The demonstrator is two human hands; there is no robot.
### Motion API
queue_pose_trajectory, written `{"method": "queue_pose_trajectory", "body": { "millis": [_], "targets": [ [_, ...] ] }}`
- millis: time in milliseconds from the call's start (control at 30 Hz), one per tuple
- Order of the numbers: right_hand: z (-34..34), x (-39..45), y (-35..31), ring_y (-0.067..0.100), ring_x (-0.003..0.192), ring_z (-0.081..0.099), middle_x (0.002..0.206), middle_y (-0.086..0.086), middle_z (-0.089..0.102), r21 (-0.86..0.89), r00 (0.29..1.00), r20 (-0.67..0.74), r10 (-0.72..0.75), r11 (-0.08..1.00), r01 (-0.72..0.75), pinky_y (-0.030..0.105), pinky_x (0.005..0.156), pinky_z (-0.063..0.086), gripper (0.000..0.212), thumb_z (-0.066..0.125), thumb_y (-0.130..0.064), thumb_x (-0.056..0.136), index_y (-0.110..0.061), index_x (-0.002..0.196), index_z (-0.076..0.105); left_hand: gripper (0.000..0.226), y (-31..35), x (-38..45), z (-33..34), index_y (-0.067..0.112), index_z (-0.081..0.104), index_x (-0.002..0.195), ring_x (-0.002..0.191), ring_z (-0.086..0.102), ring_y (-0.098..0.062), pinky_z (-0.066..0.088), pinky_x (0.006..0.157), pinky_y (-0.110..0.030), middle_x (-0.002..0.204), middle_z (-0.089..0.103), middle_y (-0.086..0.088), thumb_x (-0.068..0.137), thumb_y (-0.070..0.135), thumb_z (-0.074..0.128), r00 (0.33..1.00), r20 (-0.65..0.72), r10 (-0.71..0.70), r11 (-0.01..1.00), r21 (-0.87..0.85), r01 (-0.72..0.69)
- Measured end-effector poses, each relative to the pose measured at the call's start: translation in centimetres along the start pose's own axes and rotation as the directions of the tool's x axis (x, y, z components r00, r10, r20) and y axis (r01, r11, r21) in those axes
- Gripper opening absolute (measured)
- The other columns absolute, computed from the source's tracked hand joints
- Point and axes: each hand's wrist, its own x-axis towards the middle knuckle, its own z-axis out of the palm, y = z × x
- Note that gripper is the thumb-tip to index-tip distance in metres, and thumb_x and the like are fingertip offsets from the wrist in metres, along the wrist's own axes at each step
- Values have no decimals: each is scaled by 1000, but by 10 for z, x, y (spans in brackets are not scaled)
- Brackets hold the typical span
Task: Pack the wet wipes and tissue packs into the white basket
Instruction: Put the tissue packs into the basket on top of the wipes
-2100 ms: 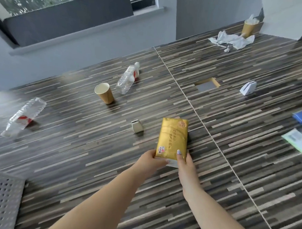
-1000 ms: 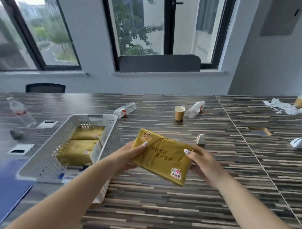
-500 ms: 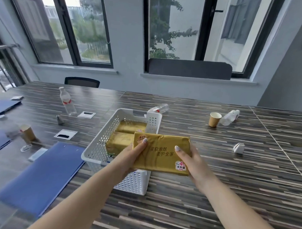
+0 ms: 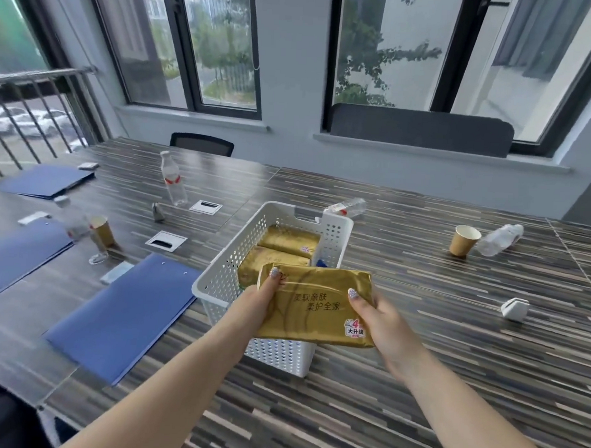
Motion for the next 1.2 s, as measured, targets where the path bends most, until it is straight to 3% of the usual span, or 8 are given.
{"method": "queue_pose_trajectory", "body": {
  "millis": [167,300,500,700,833,1000,1100,1200],
  "targets": [
    [-4,20,-1,17,93,71,103,-3,74,81,997,79,-27,996,20,42,88,54,50,59,-41,83,-34,132,47,44,16,5,5,16,70,93,88,70,-27,52,91,-43,77,77,-5,91,54,49,996,-84,-21,993,-115,11],
    [-1,34,-6,18,104,68,113,-7,71,138,986,165,-35,990,12,49,100,46,76,62,-57,72,-44,140,33,60,29,14,2,9,66,113,101,65,-32,49,95,-46,103,71,-15,86,60,49,992,-124,-33,997,-71,24],
    [14,56,-14,15,85,73,103,0,74,173,998,70,7,985,-19,25,62,56,39,51,-32,94,-30,133,44,59,32,29,-21,17,69,102,100,70,-25,47,102,-43,99,77,-4,68,65,60,999,26,27,1000,-5,-27],
    [36,75,-16,17,80,72,101,5,72,183,993,-23,116,977,-110,26,57,54,27,51,-27,96,-30,123,49,78,37,64,-44,6,66,111,101,70,-28,51,98,-43,105,75,-12,59,64,67,990,82,-110,994,20,109],
    [51,91,-12,18,76,71,99,7,72,212,969,-78,236,953,-215,27,56,53,21,55,-26,95,-24,115,53,69,31,91,-61,10,63,115,100,70,-29,54,94,-45,107,74,-11,73,64,65,983,84,-161,986,44,158],
    [73,116,2,30,81,71,96,17,72,212,883,-128,451,883,-420,47,74,58,22,58,-22,92,-13,112,54,83,24,115,-75,13,44,137,118,55,-30,46,101,-43,131,55,-11,74,65,58,991,6,-131,878,466,113],
    [83,121,20,29,79,70,90,16,73,249,811,-125,571,809,-532,39,68,57,18,58,-19,93,-8,106,61,87,14,124,-82,14,28,148,130,42,-30,38,107,-41,147,40,-11,80,58,62,982,18,-190,763,632,136],
    [92,127,31,23,74,68,86,11,72,250,749,-155,644,759,-601,31,56,51,18,61,-24,91,-11,103,62,89,8,138,-88,15,35,144,118,53,-25,45,100,-37,137,53,-5,74,61,65,978,57,-200,590,804,73]
  ]
}}
